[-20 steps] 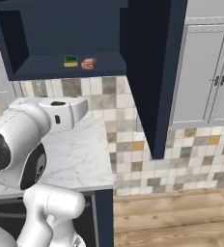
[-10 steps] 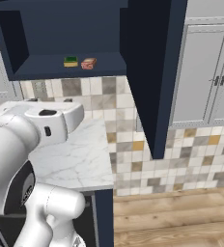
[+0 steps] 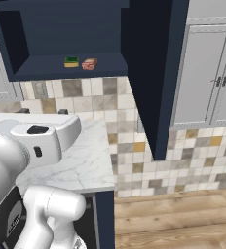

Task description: Pick up the sponge and bar soap from the sink, and place them back in the cabinet, and close the cabinet door.

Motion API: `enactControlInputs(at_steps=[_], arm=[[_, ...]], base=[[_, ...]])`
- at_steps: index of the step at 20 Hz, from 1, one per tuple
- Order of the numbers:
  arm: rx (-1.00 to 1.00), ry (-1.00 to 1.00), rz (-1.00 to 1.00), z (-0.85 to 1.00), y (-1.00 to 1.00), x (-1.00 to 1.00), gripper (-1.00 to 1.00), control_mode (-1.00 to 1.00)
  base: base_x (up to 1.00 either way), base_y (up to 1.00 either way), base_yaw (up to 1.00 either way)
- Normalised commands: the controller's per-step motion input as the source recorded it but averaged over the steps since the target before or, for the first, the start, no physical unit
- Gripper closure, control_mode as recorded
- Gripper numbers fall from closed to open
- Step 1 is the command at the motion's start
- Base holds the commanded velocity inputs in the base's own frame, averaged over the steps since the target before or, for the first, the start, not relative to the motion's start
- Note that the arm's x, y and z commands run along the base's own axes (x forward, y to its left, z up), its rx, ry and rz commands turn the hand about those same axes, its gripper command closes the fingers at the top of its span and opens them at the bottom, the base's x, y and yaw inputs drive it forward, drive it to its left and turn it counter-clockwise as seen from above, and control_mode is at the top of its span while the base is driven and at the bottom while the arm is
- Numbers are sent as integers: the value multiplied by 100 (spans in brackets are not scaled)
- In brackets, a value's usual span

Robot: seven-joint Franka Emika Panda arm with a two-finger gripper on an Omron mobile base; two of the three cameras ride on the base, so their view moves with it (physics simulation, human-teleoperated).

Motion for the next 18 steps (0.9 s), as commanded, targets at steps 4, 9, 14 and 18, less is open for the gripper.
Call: enactControlInputs(at_steps=[4,9,14,18], arm=[[0,0,1,0,-14,-37,-100,-100],[0,0,1,0,-14,-29,-100,-100],[0,0,0,0,-20,-24,-100,-100],[0,0,1,0,-23,-18,-100,-100]], base=[[0,0,0],[0,0,0],[0,0,0],[0,0,0]])
